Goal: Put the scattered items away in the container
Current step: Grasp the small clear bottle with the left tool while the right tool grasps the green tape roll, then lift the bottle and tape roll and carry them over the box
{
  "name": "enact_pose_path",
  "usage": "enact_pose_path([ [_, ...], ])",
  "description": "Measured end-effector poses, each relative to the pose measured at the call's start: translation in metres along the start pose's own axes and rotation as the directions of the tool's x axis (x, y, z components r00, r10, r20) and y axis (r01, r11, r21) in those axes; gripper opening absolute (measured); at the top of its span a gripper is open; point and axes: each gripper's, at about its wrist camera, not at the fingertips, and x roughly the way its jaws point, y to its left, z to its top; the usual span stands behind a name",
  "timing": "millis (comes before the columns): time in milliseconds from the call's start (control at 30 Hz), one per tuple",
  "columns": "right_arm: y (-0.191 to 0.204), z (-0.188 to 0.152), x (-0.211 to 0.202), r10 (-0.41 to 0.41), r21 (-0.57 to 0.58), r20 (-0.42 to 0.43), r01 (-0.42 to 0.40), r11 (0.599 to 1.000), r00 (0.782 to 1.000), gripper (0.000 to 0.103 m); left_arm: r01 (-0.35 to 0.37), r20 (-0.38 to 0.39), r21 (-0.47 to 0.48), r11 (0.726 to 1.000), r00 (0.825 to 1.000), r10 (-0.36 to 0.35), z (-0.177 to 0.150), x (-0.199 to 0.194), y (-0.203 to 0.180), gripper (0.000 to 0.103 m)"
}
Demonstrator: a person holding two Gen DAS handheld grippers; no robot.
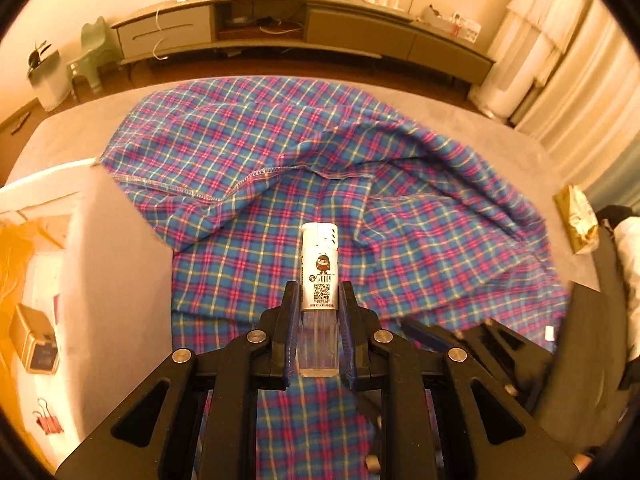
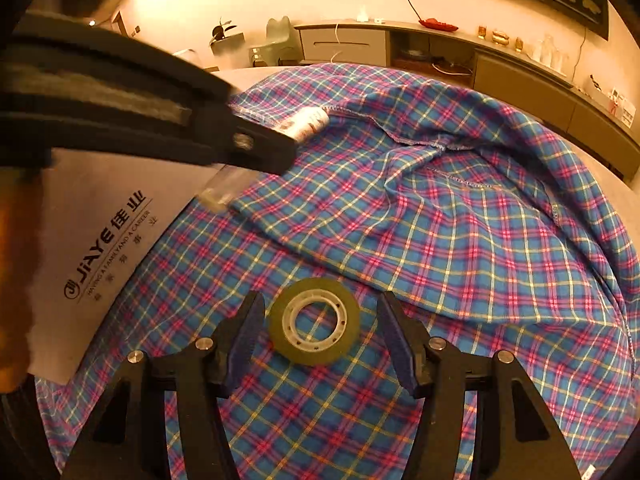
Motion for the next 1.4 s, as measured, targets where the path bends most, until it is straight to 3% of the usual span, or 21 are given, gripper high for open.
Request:
enact_pose_path([
  [300, 0.012, -0.001, 0.009, -0.020, -0.072, 0.013, 0.021, 0.997, 1.000, 0.060, 0.057, 0.052, -0.061, 0.997, 0.997, -0.054, -0.011, -0.046, 0.009, 0.019],
  [433, 0.021, -0.002, 0.009, -0.067, -0.112, 0.005, 0.068, 0.991, 0.998, 0.052, 0.076, 0.065, -0.065, 0.995, 0.995, -0.071, -0.019, -0.065, 0.011, 0.019],
  [533, 0.018, 0.002, 0.008, -0.066, -0.078, 0.001, 0.066, 0.995, 0.998, 0.037, 0.081, 0.067, -0.064, 0.995, 0.995, -0.076, -0.027, -0.074, 0.010, 0.019],
  [700, 0.013, 0.001, 0.003, -0.019, -0.038, 0.013, 0.019, 0.999, 1.000, 0.046, 0.095, 0.072, -0.068, 0.993, 0.993, -0.090, -0.039, -0.092, 0.009, 0.019],
  [800, 0.006, 0.006, 0.003, 0.034, 0.020, 0.018, -0.034, 0.999, 0.999, 0.045, 0.105, 0.081, -0.065, 0.992, 0.992, -0.100, -0.047, -0.103, 0.008, 0.019],
  [900, -0.002, 0.010, 0.005, 0.079, 0.087, 0.005, -0.079, 0.993, 0.997, 0.016, 0.110, 0.086, -0.061, 0.992, 0.991, -0.104, -0.053, -0.112, 0.008, 0.019],
  [1000, -0.003, 0.009, 0.003, 0.106, 0.128, 0.005, -0.106, 0.986, 0.994, 0.011, 0.111, 0.095, -0.055, 0.992, 0.990, -0.105, -0.060, -0.120, 0.008, 0.019],
  [1400, 0.002, 0.005, -0.029, 0.128, 0.208, 0.061, -0.138, 0.968, 0.990, 0.010, 0.115, 0.102, -0.062, 0.991, 0.989, -0.108, -0.092, -0.139, 0.011, 0.019],
])
